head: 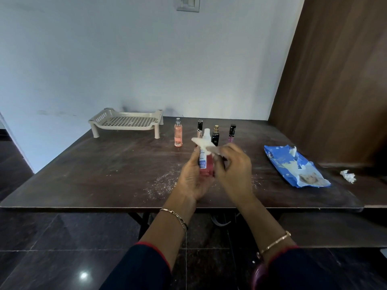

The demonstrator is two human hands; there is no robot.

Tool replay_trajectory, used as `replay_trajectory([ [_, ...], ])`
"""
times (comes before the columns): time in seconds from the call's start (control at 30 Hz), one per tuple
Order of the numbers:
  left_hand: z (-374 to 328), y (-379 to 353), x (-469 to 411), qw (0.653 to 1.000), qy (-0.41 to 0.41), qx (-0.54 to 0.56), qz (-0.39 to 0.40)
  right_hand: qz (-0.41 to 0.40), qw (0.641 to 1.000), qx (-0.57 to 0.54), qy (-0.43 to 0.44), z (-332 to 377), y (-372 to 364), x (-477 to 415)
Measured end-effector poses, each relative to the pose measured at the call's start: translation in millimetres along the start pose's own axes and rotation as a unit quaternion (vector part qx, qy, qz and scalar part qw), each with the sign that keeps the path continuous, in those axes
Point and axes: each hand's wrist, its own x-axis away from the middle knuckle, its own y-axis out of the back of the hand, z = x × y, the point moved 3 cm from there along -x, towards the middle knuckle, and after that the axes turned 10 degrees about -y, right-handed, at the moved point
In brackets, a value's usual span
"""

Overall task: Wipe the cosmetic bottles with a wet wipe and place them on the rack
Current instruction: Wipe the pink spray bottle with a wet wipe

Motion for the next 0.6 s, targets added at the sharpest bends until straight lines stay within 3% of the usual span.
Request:
replay_trajectory([
  [0.1, -1, -2, -1, 1.000, -0.012, 0.015, 0.001, -0.014, 1.000, -0.002, -0.015, 5, -6, -14],
  [0.23, -11, 1, -8, 0.993, -0.020, 0.115, -0.027, 0.009, 1.000, -0.023, 0.016, 8, -12, 6],
  [0.4, -18, 3, -10, 0.993, -0.045, 0.105, -0.013, 0.038, 0.997, -0.053, 0.037, 3, -9, 29],
  [0.53, -26, 10, -12, 0.992, -0.052, 0.068, -0.096, 0.085, 0.993, -0.075, 0.035, 6, -14, 31],
  [0.6, -39, 13, -11, 0.988, -0.068, 0.050, -0.130, 0.085, 0.989, -0.115, -0.038, 6, -21, 32],
])
